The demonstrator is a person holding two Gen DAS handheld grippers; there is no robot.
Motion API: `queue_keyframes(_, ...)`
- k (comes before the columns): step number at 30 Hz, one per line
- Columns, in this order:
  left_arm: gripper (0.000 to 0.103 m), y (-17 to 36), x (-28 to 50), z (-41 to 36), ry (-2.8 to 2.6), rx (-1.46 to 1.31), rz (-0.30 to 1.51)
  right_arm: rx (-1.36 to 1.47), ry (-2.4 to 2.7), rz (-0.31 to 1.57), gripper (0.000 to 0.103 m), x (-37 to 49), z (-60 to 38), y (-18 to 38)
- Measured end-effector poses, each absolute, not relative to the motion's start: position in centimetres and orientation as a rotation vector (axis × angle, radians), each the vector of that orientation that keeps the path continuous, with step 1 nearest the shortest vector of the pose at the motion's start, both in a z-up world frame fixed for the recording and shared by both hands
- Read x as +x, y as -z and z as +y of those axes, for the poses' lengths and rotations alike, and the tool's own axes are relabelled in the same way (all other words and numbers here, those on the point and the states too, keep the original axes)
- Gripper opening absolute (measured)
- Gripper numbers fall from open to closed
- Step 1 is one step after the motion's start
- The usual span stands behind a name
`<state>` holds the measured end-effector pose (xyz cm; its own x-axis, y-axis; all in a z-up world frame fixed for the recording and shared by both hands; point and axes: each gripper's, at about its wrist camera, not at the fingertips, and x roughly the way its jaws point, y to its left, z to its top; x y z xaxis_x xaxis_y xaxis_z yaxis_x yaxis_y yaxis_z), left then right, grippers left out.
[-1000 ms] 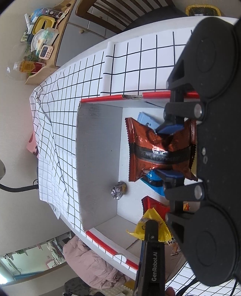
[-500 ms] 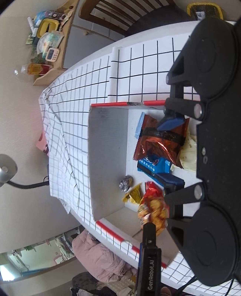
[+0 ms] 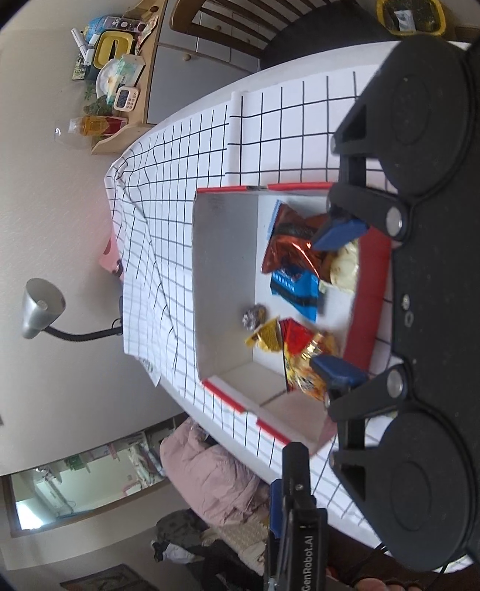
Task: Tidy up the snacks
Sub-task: 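Move both grippers back to the remaining snacks beside the box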
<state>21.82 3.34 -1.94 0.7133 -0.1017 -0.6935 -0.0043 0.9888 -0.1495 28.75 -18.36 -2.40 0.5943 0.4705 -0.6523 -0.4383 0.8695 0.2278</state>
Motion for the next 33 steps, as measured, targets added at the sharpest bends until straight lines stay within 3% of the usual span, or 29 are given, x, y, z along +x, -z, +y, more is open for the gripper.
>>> queue_keyframes(1, 0.076, 1.9, 21.2, 3.5, 0.054, -0.150, 0.774, 0.045, -0.527, 0.754, 0.101, 28.1, -18.4, 2.2)
queue_keyframes(7, 0.086, 2.4, 17.8, 4.3, 0.040, -0.171, 0.770, 0.053, -0.560, 0.754, 0.102, 25.1, -18.6, 2.0)
queue_keyframes(12, 0.087, 3.7, 15.5, 4.8, 0.058, -0.210, 0.803, 0.049, -0.566, 0.764, 0.103, 22.7, -18.6, 2.7)
queue_keyframes(16, 0.099, 5.0, 14.3, 4.7, 0.058, -0.223, 0.832, 0.020, -0.577, 0.780, 0.103, 20.7, -18.2, 3.9)
queue_keyframes(33, 0.099, 11.5, 13.9, 4.5, -0.075, -0.246, 0.999, -0.079, -0.571, 0.888, 0.102, 17.5, -17.0, 9.8)
